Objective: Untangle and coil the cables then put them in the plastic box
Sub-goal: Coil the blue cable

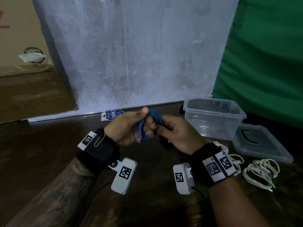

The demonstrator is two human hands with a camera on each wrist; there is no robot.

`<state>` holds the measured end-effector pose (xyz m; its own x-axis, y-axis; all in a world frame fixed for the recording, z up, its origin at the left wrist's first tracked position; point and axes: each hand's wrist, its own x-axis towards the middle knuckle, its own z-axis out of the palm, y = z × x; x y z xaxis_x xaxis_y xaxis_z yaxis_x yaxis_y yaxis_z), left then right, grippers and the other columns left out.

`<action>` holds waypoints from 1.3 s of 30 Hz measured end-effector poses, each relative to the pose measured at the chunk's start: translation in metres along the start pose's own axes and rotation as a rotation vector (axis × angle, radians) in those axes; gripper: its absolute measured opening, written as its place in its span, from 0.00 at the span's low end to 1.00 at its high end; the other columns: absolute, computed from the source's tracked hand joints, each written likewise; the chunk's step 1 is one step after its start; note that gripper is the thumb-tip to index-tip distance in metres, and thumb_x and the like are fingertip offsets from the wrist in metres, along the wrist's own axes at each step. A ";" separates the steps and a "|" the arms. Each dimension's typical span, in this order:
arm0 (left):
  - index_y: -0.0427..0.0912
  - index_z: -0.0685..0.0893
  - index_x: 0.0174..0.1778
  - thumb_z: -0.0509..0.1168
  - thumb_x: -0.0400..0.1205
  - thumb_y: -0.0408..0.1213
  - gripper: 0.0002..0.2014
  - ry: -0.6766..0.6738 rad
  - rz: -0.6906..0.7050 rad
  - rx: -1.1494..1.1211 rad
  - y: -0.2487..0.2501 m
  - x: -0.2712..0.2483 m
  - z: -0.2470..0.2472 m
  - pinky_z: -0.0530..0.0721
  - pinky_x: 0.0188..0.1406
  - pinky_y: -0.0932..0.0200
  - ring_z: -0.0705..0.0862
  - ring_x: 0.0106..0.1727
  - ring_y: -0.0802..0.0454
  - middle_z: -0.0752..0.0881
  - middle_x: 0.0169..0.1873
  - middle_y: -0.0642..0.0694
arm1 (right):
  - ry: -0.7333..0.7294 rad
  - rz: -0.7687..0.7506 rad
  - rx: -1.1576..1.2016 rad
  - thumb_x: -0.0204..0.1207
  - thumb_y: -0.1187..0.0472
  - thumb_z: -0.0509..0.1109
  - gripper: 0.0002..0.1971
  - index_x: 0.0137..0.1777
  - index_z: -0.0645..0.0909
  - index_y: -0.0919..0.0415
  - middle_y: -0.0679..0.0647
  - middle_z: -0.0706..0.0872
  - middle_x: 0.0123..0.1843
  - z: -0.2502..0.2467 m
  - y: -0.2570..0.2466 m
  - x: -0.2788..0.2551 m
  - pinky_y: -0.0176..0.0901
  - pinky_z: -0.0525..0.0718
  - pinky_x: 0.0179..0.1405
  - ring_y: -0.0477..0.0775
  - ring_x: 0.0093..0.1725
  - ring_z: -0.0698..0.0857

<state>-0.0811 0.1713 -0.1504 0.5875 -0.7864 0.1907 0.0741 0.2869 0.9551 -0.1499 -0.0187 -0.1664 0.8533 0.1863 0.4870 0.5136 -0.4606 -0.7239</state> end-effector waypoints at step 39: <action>0.45 0.73 0.35 0.54 0.86 0.53 0.18 0.025 -0.186 -0.569 -0.092 -0.013 -0.027 0.47 0.39 0.56 0.59 0.21 0.59 0.65 0.21 0.54 | 0.234 0.528 0.465 0.86 0.66 0.64 0.09 0.55 0.86 0.58 0.52 0.86 0.38 0.022 0.041 0.007 0.37 0.85 0.33 0.44 0.32 0.82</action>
<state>-0.0743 0.1701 -0.2466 0.5414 -0.8405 0.0203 0.5934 0.3991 0.6990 -0.1207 -0.0174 -0.2034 0.9826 -0.1720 0.0706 0.0694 -0.0130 -0.9975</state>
